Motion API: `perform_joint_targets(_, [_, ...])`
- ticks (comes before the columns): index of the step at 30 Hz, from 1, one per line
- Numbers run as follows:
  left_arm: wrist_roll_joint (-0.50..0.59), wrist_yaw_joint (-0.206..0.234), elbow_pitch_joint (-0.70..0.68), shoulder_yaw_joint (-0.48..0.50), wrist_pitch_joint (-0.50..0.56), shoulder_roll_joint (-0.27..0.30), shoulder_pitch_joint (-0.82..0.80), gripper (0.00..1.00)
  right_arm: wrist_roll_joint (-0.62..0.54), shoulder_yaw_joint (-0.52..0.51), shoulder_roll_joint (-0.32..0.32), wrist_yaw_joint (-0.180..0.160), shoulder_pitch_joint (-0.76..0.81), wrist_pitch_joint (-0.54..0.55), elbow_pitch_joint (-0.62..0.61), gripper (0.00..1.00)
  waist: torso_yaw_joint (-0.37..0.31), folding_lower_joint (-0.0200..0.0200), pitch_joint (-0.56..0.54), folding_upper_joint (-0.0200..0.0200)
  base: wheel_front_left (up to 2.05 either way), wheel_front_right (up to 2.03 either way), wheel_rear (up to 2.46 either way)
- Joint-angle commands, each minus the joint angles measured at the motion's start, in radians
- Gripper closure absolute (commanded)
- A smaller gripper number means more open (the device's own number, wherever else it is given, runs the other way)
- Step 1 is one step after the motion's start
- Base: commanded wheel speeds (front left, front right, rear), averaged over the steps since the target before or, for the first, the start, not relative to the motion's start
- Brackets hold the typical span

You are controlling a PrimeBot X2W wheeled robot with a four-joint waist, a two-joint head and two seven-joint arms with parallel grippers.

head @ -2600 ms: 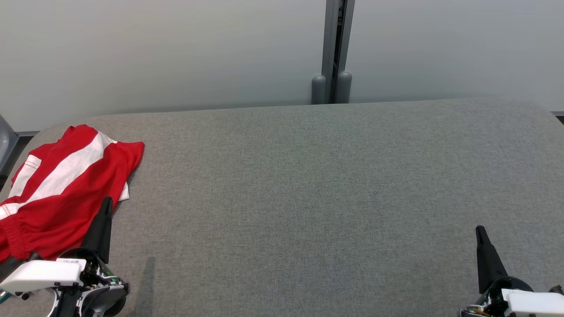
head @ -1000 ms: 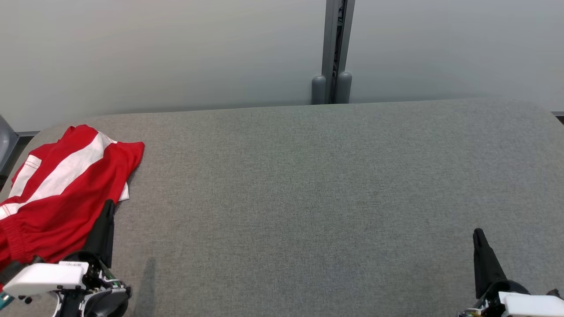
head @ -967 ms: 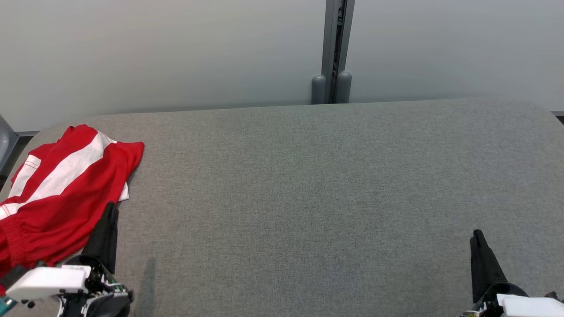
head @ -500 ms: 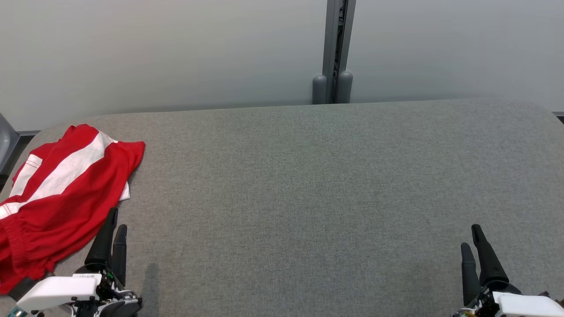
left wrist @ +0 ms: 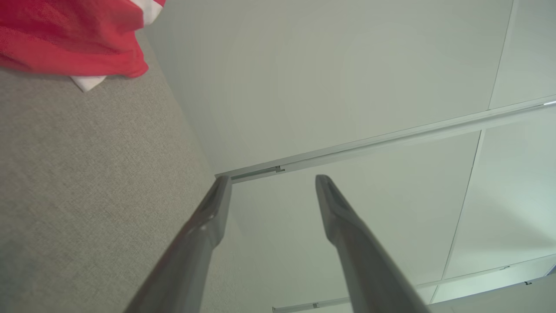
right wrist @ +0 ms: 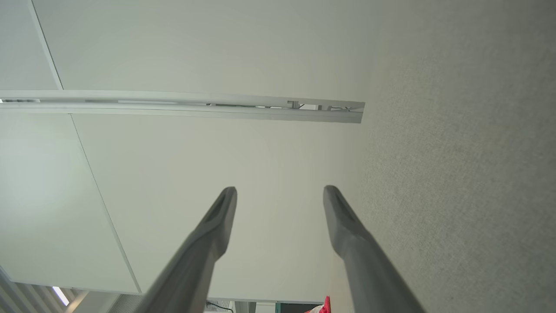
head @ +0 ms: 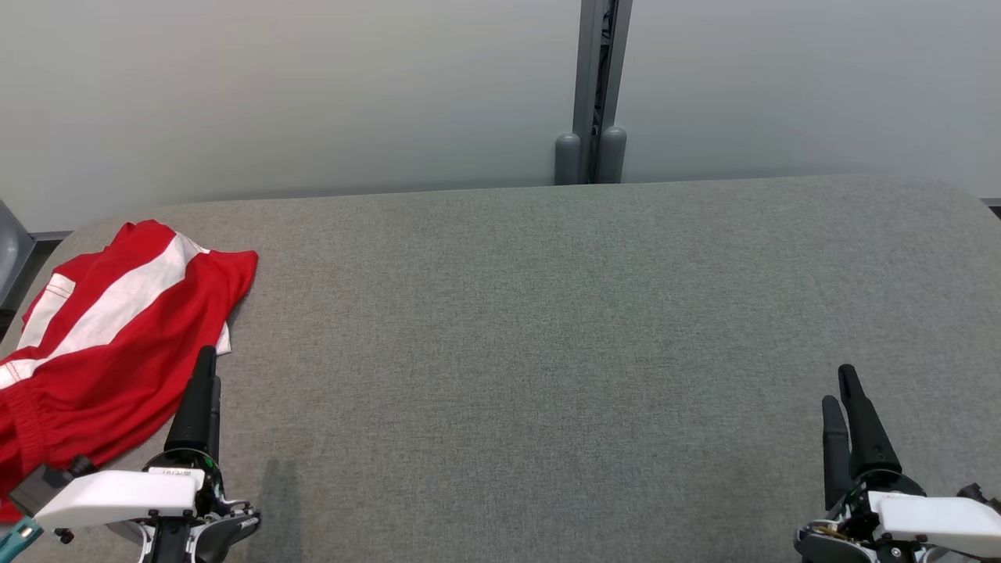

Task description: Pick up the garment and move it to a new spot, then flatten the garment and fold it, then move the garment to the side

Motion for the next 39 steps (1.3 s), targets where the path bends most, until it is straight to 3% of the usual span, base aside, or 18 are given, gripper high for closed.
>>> perform_joint_targets(1, [0.042,-0.002,-0.028,-0.008,-0.016,0.014,-0.023,0.00,-0.065,0.000,-0.012,0.003,-0.035,-0.010,-0.012,0.00,0.001,0.0000,0.000,0.0000,0.00,0.00,0.00])
perform_joint_targets(9, [0.218,0.006,-0.055,-0.019,-0.064,0.015,-0.018,0.00,-0.292,0.008,-0.009,0.003,-0.054,-0.023,-0.018,0.00,0.003,0.0000,0.001,0.0000,0.00,0.00,0.00])
perform_joint_targets(27, [0.605,0.075,-0.093,-0.093,-0.153,0.017,-0.005,0.00,-0.762,0.025,-0.011,0.004,-0.088,-0.047,0.009,0.00,0.005,0.0000,0.000,0.0000,0.00,0.00,0.00])
perform_joint_targets(39, [0.797,0.108,-0.073,-0.137,-0.209,0.018,-0.006,0.00,-0.969,0.003,-0.013,0.005,-0.108,-0.061,0.039,0.00,0.009,0.0000,-0.001,0.0000,0.00,0.00,0.00])
